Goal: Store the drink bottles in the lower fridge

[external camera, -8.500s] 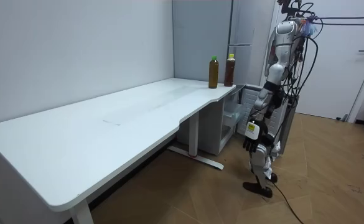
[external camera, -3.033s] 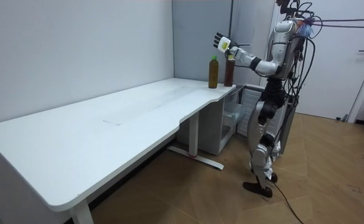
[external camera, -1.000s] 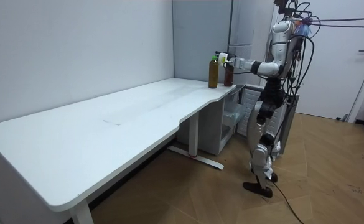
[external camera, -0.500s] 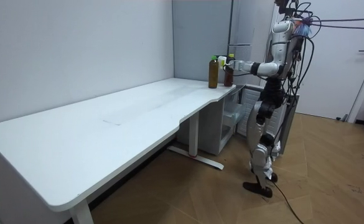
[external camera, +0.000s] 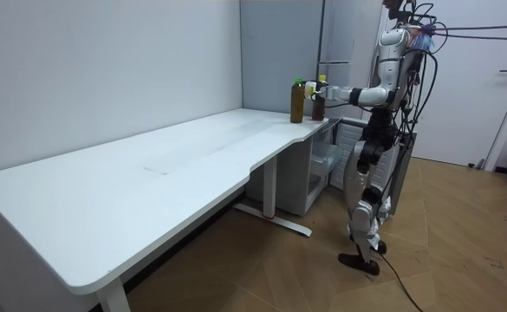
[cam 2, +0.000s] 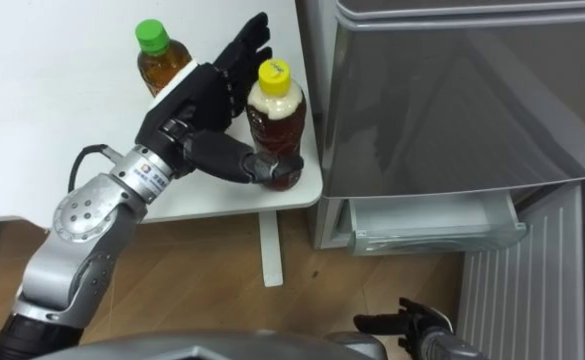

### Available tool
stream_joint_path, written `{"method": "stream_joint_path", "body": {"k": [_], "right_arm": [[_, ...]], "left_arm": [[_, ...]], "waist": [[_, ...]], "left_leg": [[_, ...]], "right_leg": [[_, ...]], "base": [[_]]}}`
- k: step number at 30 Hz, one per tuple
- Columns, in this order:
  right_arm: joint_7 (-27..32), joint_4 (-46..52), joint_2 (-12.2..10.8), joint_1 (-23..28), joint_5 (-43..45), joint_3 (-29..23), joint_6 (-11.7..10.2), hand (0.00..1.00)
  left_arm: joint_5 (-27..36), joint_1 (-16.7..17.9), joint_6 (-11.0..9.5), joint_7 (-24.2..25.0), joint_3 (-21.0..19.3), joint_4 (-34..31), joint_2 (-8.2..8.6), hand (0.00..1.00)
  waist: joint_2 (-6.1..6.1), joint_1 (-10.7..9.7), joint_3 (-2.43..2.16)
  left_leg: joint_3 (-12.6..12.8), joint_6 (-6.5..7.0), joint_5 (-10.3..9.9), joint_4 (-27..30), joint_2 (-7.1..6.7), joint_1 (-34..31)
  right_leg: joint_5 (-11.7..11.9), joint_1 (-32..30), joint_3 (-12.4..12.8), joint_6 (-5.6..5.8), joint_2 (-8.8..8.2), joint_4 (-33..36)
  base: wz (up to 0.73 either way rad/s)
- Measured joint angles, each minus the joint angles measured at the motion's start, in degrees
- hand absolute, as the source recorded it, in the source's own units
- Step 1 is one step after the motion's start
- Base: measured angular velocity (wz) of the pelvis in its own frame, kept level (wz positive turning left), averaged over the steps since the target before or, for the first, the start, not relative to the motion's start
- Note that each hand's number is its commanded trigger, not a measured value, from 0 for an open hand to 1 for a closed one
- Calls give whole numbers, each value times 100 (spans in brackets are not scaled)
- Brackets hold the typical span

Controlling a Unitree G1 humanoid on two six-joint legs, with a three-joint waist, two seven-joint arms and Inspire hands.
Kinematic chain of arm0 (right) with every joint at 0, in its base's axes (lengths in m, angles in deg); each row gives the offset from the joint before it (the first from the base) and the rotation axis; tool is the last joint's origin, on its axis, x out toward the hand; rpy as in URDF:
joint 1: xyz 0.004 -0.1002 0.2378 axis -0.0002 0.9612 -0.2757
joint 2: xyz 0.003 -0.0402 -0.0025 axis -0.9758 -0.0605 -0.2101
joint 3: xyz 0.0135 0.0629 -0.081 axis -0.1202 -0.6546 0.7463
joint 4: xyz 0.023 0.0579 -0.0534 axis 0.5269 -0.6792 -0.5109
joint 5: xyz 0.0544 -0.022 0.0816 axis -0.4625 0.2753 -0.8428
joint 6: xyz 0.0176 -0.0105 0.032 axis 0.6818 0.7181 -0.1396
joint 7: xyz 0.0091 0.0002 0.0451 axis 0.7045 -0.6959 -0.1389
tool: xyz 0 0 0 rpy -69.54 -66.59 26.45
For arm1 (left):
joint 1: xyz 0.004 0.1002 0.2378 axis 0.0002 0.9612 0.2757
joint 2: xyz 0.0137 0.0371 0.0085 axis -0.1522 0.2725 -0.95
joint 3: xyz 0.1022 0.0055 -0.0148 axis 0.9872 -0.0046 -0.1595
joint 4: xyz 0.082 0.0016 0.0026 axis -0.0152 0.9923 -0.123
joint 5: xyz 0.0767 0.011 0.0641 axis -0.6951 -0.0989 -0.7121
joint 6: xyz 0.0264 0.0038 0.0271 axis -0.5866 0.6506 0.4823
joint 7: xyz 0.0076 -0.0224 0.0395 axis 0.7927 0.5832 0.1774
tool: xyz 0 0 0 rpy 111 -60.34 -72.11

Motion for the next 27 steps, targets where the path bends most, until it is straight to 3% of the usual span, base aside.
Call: {"method": "stream_joint_path", "body": {"k": [15,16,17,22,27], "right_arm": [[-22,3,-17,-31,0,4,16,0],[-23,7,-17,-31,0,4,21,0],[-23,8,-17,-32,0,4,25,0],[-36,14,-17,-37,0,6,47,0],[-69,16,-16,-37,0,6,51,0]], "left_arm": [[-52,-1,7,29,245,1,12,0],[-52,-1,8,37,246,1,13,4],[-52,-1,9,45,246,1,13,49],[-55,-1,19,121,252,1,13,100],[-55,-1,58,127,253,2,14,100]], "waist": [[-41,-31,21],[-43,-30,19],[-43,-30,18],[-46,-30,7],[-40,-30,-6]], "left_leg": [[5,0,0,11,-1,-16],[5,0,0,13,-1,-29],[5,0,0,14,-1,-31],[9,0,0,19,-1,-39],[11,0,0,23,-1,-37]], "right_leg": [[0,-6,-38,0,-5,-3],[0,-18,-38,0,-5,-3],[0,-20,-38,0,-5,-2],[0,-32,-37,0,-5,-1],[0,-33,-36,0,-5,-1]], "base": [[0],[0],[0],[0],[0]]}}
